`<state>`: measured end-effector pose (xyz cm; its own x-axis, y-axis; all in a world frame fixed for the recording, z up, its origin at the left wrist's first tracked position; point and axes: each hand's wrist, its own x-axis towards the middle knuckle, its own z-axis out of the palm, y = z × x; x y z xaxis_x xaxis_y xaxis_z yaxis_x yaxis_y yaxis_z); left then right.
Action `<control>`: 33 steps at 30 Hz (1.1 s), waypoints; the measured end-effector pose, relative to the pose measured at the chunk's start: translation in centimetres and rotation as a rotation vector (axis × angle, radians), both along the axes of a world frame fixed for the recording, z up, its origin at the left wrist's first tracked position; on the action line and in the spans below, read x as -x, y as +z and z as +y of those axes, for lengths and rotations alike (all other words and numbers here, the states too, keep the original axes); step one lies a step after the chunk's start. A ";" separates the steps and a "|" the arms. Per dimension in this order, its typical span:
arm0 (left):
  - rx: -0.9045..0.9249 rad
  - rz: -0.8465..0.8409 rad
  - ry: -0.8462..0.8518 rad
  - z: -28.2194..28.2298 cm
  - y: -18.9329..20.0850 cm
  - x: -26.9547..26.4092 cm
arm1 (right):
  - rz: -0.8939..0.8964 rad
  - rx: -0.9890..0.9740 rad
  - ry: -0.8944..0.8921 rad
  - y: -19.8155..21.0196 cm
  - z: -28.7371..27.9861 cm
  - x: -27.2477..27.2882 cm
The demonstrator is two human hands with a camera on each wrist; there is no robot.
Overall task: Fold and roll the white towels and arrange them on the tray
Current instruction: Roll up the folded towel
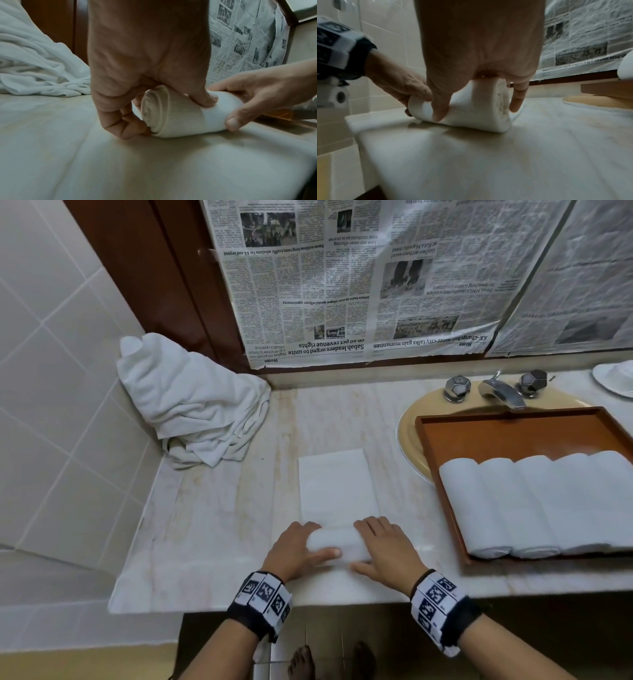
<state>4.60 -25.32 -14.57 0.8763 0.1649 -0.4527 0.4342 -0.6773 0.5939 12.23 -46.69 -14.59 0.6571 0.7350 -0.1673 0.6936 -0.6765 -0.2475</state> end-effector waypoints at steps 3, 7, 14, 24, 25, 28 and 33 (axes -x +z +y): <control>-0.005 -0.098 0.063 -1.0 -0.4 1.1 | 0.241 -0.053 -0.081 0.2 0.4 -1.7; -0.032 -0.338 0.120 -1.6 -0.4 2.1 | 0.364 -0.094 -0.141 0.3 0.7 -2.6; -0.041 -0.102 -0.042 0.1 -0.6 0.5 | 0.426 -0.115 -0.194 1.2 0.1 -1.7; -0.037 -0.031 -0.083 0.2 -0.1 -0.2 | 0.337 0.102 0.001 1.6 1.0 -2.6; -0.064 -0.088 -0.082 -0.2 -0.3 0.4 | 0.410 0.108 -0.009 1.8 1.0 -3.2; -0.181 -0.235 -0.096 -1.3 -0.6 2.2 | 0.561 0.110 -0.024 2.4 1.3 -4.4; -0.147 -0.128 -0.071 -0.4 -1.0 2.2 | 0.517 -0.053 -0.097 2.3 0.5 -3.3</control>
